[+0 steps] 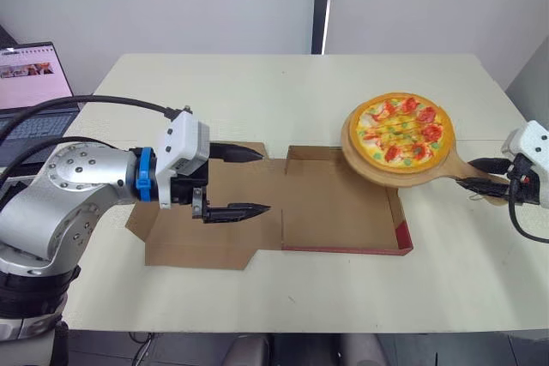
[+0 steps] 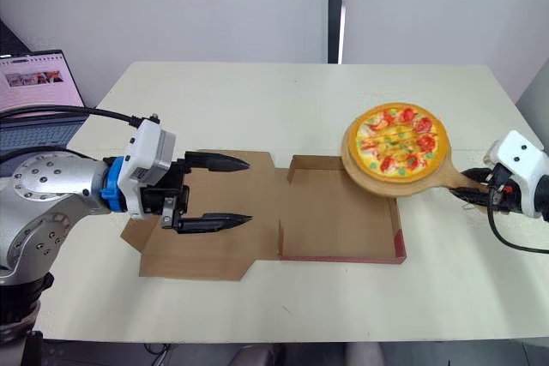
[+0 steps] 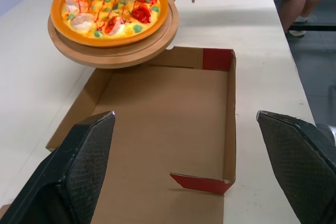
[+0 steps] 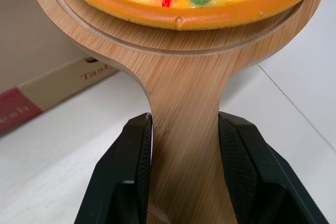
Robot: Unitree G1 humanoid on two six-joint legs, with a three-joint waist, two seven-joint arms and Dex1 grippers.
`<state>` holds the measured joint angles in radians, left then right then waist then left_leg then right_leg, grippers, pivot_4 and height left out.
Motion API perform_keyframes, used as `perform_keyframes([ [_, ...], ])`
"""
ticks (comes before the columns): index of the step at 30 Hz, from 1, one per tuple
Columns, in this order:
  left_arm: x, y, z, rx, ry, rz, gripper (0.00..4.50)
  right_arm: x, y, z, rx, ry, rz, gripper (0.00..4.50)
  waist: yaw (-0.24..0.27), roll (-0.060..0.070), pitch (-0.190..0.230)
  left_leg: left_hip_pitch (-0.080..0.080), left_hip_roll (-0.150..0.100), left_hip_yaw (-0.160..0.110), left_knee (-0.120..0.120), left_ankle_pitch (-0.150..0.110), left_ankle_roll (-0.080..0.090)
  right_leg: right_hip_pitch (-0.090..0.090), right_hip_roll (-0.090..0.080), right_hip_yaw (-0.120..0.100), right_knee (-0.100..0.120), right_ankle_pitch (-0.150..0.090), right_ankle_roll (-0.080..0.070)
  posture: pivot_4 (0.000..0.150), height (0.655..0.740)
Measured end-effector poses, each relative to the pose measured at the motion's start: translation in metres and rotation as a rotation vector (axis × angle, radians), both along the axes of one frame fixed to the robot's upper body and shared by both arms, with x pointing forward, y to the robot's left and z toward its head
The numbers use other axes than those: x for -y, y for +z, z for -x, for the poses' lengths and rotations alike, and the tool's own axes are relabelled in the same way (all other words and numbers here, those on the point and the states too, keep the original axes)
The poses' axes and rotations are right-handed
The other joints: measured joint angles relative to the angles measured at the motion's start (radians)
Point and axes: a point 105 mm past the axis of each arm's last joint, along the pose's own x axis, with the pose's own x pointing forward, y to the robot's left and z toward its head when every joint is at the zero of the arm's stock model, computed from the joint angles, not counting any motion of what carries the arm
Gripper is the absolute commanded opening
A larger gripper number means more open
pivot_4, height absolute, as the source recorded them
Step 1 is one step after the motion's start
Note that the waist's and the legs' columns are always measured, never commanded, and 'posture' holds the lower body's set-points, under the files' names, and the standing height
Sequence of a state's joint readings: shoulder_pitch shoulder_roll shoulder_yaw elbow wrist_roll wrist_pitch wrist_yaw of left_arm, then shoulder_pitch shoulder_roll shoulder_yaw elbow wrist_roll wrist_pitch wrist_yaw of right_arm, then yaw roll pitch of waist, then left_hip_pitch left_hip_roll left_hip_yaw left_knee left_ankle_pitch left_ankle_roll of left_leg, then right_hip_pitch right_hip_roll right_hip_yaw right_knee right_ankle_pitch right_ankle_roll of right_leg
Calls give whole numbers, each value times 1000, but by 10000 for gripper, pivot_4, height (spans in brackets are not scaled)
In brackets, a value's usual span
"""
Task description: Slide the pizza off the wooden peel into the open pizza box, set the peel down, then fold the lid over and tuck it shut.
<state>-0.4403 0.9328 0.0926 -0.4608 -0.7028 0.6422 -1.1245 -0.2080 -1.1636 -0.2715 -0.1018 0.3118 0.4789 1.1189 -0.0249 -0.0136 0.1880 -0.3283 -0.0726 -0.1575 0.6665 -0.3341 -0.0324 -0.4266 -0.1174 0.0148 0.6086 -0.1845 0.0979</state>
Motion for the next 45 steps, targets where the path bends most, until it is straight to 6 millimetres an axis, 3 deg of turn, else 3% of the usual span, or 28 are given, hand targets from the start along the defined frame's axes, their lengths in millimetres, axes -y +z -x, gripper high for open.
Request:
perform_keyframes([
  [8,1,0,1,6,-5,0,45000,-4,-6,-3,19,74,140,15867,-1,0,0,0,0,0,0,0,0,0,0,0,0,0,0,1500,7400],
  [17,3,-2,2,7,-20,1,45000,-11,12,-18,105,83,236,15867,-3,0,0,-1,0,1,0,1,-2,-2,0,1,0,0,0,1500,7400],
  [32,6,-5,2,-1,-33,4,45000,-4,18,-21,137,81,307,15867,-4,0,0,-1,0,2,0,1,-2,-3,0,1,1,0,0,1500,7400],
  [37,8,-6,1,-2,-32,-2,45000,10,22,-24,166,48,361,15867,-4,0,0,-1,0,3,0,2,-3,-3,0,2,1,0,0,1500,7400],
  [45,13,-6,1,0,-48,18,45000,45,55,-26,266,-118,346,15867,-3,0,0,-1,0,3,0,2,-3,-3,0,2,1,0,-1,1500,7400],
])
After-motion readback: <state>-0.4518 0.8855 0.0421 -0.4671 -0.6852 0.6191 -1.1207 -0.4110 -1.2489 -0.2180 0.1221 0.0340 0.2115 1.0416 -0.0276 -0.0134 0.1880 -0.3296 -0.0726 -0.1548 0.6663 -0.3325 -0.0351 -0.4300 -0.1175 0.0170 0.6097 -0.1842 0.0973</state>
